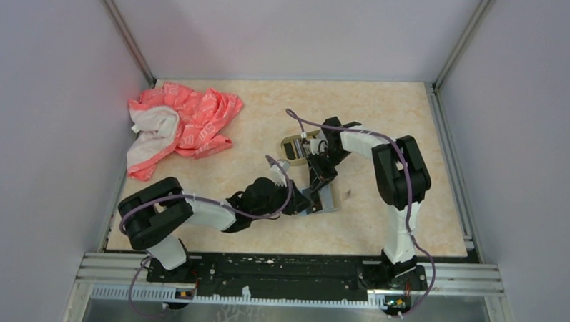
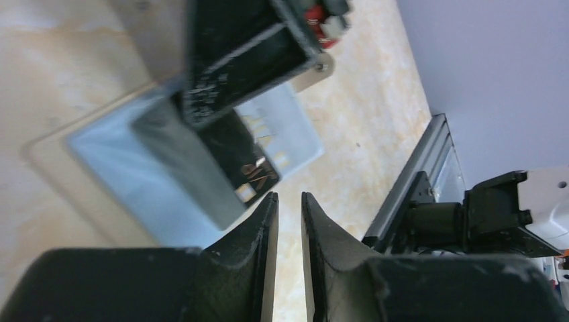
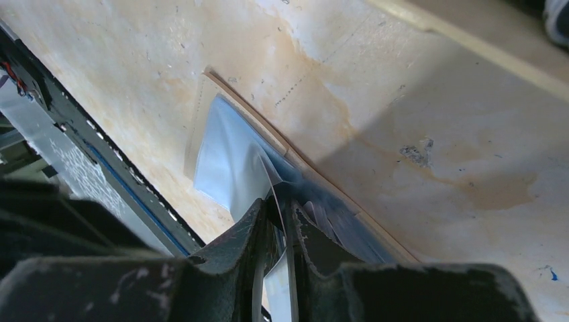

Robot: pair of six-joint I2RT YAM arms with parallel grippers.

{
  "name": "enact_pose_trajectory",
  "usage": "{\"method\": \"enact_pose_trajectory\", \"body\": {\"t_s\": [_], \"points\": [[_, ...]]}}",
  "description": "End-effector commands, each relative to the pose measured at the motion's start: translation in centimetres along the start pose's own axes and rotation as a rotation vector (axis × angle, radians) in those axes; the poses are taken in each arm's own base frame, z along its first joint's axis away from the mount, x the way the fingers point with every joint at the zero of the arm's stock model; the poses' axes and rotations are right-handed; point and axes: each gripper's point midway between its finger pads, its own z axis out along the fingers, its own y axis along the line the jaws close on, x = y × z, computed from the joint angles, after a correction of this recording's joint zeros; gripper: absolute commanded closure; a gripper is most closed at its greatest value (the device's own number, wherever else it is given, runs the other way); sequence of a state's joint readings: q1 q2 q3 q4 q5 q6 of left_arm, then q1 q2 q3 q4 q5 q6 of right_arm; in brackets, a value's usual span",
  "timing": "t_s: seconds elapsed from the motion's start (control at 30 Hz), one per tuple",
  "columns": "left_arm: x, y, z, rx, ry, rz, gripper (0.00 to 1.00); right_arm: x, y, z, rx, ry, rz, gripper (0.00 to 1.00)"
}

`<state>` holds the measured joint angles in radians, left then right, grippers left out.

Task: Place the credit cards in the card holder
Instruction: Insert the credit card into the card slot.

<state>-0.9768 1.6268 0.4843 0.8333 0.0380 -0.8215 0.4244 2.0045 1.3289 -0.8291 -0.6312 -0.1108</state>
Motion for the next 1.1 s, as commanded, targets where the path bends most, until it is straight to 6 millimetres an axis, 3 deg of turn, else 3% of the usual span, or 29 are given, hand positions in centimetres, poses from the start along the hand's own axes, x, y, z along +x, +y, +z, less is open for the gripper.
{"method": "enact_pose_trajectory", "body": {"t_s": [0.0,0.17,0.33,0.83,1.07], "points": [[-0.2,-2.6,1.9,-0.037,-0.027,-0.013,0.76,0.7,-0.8,0.3,0.031,0.016,-0.011,0.84],[0.5,-2.7,4.2,-0.129,-0.031,-0.02,0.76,0.6,-0.9,0.2,0.038,0.013,-0.014,0.84],[0.6,-1.5,5.6,-0.292,-0.031,-0.001,0.74,0.6,-0.9,0.1,0.041,0.011,-0.016,0.84],[1.0,0.2,7.4,-0.469,-0.002,0.006,0.74,0.7,-0.9,0.1,0.04,0.014,-0.016,0.83],[1.0,1.5,7.0,-0.563,-0.013,0.042,0.73,0.7,-0.8,0.0,0.038,0.011,-0.021,0.82]]}}
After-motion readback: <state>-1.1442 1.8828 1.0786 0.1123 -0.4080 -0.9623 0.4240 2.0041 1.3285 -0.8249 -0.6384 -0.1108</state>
